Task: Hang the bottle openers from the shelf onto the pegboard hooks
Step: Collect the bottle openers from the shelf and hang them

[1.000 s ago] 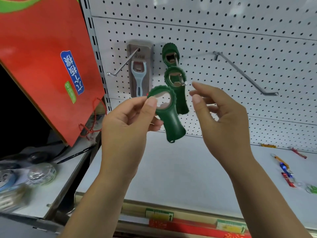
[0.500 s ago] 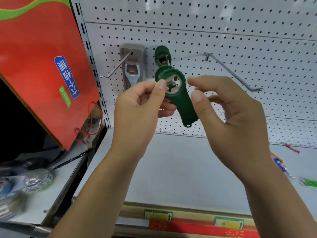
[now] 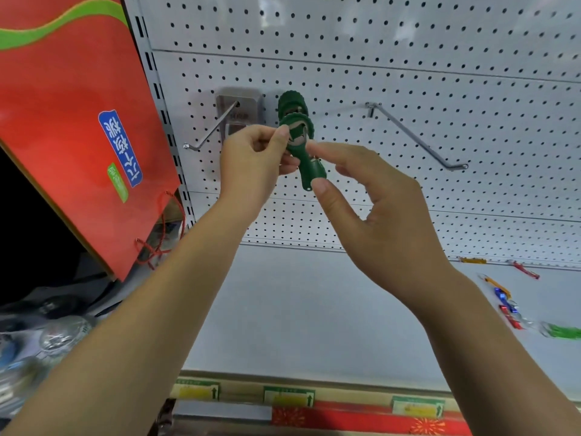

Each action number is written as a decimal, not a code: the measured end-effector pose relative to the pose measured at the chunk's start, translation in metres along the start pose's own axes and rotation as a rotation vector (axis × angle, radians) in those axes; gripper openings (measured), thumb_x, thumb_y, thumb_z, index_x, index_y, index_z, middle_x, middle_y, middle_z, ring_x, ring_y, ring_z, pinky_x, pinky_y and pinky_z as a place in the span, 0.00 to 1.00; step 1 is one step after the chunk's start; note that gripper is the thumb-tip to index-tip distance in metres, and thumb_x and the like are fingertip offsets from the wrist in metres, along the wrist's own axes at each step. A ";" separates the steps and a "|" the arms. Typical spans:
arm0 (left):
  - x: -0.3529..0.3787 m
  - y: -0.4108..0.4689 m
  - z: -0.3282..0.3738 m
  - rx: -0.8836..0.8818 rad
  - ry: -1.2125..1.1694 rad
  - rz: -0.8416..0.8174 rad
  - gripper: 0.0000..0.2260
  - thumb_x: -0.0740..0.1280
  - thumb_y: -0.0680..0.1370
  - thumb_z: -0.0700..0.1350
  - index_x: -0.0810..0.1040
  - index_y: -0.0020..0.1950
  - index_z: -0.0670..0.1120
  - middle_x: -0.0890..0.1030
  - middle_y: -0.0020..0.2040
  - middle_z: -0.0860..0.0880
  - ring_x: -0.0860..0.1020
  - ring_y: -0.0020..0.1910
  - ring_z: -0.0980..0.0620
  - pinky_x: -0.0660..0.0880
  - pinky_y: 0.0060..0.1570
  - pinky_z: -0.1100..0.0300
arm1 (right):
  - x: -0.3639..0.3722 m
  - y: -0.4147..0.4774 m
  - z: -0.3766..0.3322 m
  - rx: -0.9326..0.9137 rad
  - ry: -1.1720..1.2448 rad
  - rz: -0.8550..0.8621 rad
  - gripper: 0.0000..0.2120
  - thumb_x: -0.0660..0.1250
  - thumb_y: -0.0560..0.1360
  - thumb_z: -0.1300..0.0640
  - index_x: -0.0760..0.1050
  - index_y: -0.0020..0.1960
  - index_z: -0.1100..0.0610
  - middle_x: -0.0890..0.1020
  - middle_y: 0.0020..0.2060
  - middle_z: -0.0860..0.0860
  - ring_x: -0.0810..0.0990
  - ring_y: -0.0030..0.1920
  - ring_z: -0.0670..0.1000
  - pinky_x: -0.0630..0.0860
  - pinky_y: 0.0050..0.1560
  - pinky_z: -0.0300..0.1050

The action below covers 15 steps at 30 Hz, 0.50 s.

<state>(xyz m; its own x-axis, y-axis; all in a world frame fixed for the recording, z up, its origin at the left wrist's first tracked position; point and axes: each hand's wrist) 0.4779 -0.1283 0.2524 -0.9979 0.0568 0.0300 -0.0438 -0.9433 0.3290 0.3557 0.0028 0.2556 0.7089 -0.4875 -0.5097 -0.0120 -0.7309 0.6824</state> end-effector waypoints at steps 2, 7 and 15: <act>0.003 0.012 -0.002 0.000 0.030 0.005 0.08 0.67 0.82 0.43 0.82 0.52 0.38 0.83 0.34 0.49 0.83 0.32 0.56 0.81 0.37 0.63 | 0.000 0.000 0.000 0.008 -0.016 -0.012 0.17 0.67 0.81 0.57 0.75 0.69 0.53 0.80 0.63 0.44 0.76 0.64 0.41 0.70 0.66 0.35; 0.009 0.036 -0.004 -0.041 0.048 -0.001 0.08 0.67 0.82 0.43 0.81 0.53 0.38 0.82 0.36 0.47 0.81 0.28 0.62 0.77 0.33 0.69 | 0.000 -0.003 0.000 -0.008 -0.014 -0.004 0.18 0.68 0.80 0.59 0.75 0.69 0.54 0.80 0.63 0.44 0.75 0.64 0.37 0.68 0.66 0.31; 0.015 0.056 -0.013 -0.022 0.080 0.002 0.10 0.66 0.83 0.42 0.81 0.54 0.36 0.82 0.36 0.45 0.81 0.28 0.62 0.76 0.32 0.71 | 0.001 -0.007 0.003 -0.013 0.004 -0.010 0.20 0.69 0.79 0.61 0.74 0.70 0.54 0.79 0.65 0.44 0.75 0.64 0.39 0.70 0.67 0.35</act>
<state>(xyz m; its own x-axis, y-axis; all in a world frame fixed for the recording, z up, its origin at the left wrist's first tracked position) 0.4602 -0.1840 0.2592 -0.9985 0.0298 -0.0453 -0.0423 -0.9503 0.3085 0.3541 0.0062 0.2488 0.7118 -0.4779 -0.5147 0.0045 -0.7297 0.6837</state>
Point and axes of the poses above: each hand's wrist, its own y-axis towards the middle knuckle, its own x-axis out of the palm, z = x × y
